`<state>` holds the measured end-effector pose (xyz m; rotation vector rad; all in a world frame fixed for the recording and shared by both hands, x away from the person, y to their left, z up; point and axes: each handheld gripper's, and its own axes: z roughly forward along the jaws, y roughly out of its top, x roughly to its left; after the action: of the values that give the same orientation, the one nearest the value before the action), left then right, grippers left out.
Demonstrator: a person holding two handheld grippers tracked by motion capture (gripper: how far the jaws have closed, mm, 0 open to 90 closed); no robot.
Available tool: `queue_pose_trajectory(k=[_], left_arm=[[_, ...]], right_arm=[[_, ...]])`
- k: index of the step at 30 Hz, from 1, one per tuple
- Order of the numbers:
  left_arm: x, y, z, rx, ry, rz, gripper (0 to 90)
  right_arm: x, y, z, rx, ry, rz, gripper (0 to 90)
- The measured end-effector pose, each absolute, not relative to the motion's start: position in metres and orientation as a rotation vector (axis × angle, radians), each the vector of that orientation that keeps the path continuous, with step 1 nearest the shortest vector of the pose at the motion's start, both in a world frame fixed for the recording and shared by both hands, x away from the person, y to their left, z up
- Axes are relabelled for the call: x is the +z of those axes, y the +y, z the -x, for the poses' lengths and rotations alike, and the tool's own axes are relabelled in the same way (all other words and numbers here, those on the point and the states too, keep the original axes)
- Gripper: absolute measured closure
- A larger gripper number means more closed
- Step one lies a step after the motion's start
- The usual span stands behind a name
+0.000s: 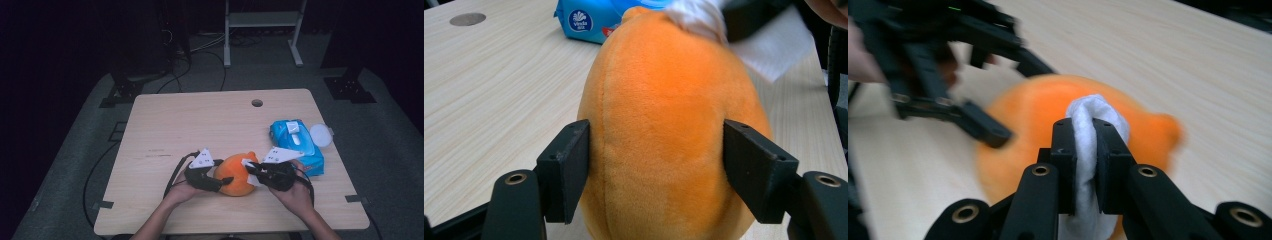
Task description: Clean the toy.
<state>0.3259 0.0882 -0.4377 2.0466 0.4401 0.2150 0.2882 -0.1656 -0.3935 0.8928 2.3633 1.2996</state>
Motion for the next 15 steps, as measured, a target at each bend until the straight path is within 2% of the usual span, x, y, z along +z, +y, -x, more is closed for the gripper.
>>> queue_pose_trajectory(k=[4, 11, 15], left_arm=[[-0.438, 0.090, -0.326, 0.215, 0.441, -2.043, 29.8], [-0.440, 0.091, -0.328, 0.207, 0.436, -2.037, 29.9], [-0.440, 0.090, -0.327, 0.211, 0.433, -2.046, 30.1]], right_arm=[[-0.393, -0.158, -0.285, 1.274, 2.374, -0.844, 80.1], [-0.397, -0.186, -0.298, 1.260, 2.316, -0.967, 80.2], [-0.396, -0.176, -0.293, 1.277, 2.330, -0.946, 80.4]])
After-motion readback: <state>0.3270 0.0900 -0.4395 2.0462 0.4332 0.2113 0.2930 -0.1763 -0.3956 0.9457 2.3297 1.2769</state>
